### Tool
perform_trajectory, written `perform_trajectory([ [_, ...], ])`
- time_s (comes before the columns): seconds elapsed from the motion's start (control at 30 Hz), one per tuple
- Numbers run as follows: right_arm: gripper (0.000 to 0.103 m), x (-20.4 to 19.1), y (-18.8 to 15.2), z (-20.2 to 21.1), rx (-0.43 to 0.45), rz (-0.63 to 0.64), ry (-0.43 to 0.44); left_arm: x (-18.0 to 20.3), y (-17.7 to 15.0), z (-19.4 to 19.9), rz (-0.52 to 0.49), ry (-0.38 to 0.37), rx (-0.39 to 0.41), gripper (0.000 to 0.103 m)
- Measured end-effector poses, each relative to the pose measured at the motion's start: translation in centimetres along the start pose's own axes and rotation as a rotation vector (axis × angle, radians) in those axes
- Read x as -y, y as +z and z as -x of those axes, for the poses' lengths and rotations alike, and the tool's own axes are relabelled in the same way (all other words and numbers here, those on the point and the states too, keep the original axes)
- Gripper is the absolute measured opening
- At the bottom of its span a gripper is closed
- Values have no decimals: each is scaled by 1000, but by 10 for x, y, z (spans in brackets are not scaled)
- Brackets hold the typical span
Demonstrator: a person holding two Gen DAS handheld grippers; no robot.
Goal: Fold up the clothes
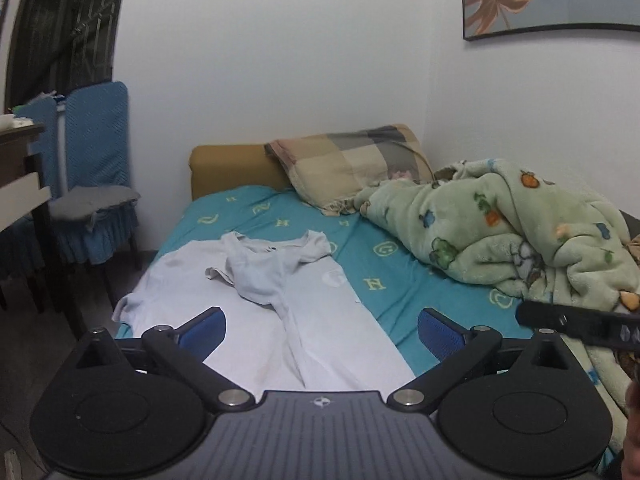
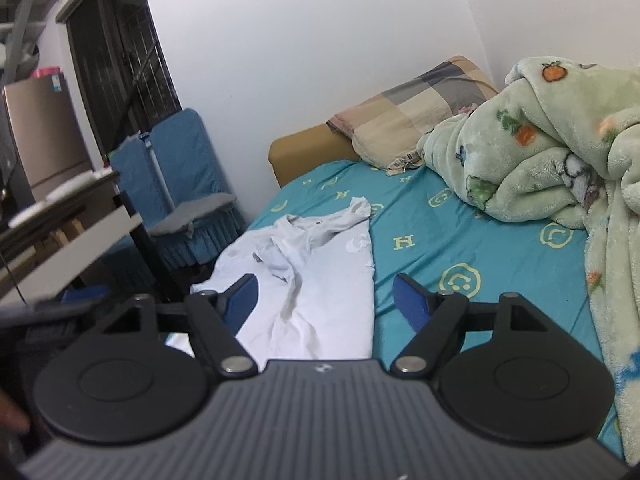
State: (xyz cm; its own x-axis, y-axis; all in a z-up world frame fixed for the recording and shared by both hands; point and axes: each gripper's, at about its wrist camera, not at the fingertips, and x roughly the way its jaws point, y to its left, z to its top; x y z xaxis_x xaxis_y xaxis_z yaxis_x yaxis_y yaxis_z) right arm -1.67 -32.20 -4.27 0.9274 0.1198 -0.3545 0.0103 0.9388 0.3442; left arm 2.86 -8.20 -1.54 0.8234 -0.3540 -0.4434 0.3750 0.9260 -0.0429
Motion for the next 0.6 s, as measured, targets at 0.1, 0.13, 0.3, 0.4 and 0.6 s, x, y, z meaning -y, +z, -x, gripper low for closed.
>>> perform_trajectory([
  [0.1, 76, -1, 1, -15, -43, 2, 3, -14, -2, -22, 47, -18, -37, 103],
  [0.13, 76, -2, 2, -22, -67, 5, 9, -21, -4, -28, 62, -20, -48, 103],
  [0.3, 71, -14, 10, -81, -202, 18, 64, -67, -19, -42, 105, 25, -68, 103],
  [0.4, 67, -32, 12, -133, -270, 90, 83, -99, -25, -48, 144, 31, -81, 103],
  [0.6, 67, -78, 15, -263, -297, 276, 108, -148, -31, -67, 204, 39, -76, 103],
])
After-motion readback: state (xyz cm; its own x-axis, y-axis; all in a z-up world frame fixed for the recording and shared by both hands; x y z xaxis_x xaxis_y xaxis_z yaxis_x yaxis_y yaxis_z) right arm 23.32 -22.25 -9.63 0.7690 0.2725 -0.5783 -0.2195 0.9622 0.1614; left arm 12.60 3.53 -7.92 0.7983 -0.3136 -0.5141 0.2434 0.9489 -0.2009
